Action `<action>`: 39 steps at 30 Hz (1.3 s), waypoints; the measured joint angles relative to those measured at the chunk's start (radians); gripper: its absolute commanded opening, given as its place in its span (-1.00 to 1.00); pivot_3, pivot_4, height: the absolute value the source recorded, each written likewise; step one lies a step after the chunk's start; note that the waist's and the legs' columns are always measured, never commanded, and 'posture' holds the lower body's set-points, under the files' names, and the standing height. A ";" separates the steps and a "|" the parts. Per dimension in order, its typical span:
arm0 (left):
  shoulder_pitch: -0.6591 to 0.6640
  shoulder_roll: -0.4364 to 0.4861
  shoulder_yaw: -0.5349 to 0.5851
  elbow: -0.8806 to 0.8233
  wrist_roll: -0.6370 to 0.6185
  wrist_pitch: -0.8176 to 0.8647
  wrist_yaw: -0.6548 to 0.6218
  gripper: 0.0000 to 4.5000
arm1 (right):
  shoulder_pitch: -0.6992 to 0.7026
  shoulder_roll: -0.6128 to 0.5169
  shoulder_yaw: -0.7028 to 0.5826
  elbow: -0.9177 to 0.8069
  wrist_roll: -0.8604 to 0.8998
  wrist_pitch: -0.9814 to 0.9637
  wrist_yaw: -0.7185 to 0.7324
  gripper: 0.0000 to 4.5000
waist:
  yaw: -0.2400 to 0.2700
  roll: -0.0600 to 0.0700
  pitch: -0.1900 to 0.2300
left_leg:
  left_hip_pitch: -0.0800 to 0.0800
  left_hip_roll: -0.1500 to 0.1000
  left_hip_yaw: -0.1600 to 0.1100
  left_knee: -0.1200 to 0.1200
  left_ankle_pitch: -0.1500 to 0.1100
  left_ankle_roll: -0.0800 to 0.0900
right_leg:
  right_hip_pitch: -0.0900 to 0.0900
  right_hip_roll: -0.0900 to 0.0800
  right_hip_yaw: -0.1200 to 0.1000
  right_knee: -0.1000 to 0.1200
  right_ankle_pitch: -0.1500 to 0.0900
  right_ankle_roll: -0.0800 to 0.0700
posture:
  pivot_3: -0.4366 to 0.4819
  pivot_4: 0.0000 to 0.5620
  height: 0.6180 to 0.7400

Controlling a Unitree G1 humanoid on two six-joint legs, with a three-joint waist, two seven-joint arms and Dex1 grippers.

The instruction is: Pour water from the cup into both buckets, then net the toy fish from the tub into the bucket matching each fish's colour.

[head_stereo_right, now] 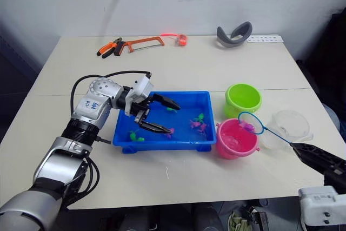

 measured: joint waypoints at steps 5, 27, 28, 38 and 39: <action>0.000 0.004 0.003 -0.003 0.000 0.004 0.000 0.99 | -0.008 -0.014 0.012 0.060 -0.030 -0.098 -0.018 -1.00 | 0.000 0.000 0.000 | 0.002 0.000 0.001 -0.001 0.000 0.000 | 0.002 -0.002 0.000 -0.001 0.000 0.000 | -0.05 -0.47 1.00; 0.001 0.006 0.007 -0.006 0.002 -0.005 0.012 0.99 | -0.126 -0.168 0.065 0.193 -0.069 -0.222 -0.086 -1.00 | 0.000 0.000 0.000 | 0.003 0.001 0.001 -0.004 0.000 -0.001 | 0.002 0.000 0.001 -0.001 0.000 -0.001 | -0.05 -0.47 1.00; 0.001 0.006 0.008 -0.006 0.002 -0.006 0.012 0.99 | -0.126 -0.167 0.065 0.193 -0.068 -0.215 -0.087 -1.00 | 0.000 0.000 0.000 | 0.003 0.002 0.001 -0.004 0.000 -0.001 | 0.002 -0.001 0.001 -0.001 0.000 -0.001 | -0.05 -0.47 1.00; 0.037 0.028 -0.005 -0.007 0.041 -0.053 0.008 0.99 | -0.170 -0.182 0.148 0.111 0.268 0.306 -0.088 -1.00 | -0.008 0.000 0.000 | 0.005 0.004 0.003 -0.003 0.000 -0.001 | 0.002 -0.002 0.002 0.001 0.000 -0.001 | -0.05 -0.47 1.00; 0.042 0.031 -0.010 -0.011 0.045 -0.060 0.007 0.99 | -0.217 -0.227 0.187 0.107 0.286 0.355 -0.089 -1.00 | -0.011 0.001 0.000 | 0.005 0.004 0.004 -0.003 0.001 -0.001 | 0.002 -0.002 0.003 0.001 0.000 -0.001 | -0.05 -0.47 1.00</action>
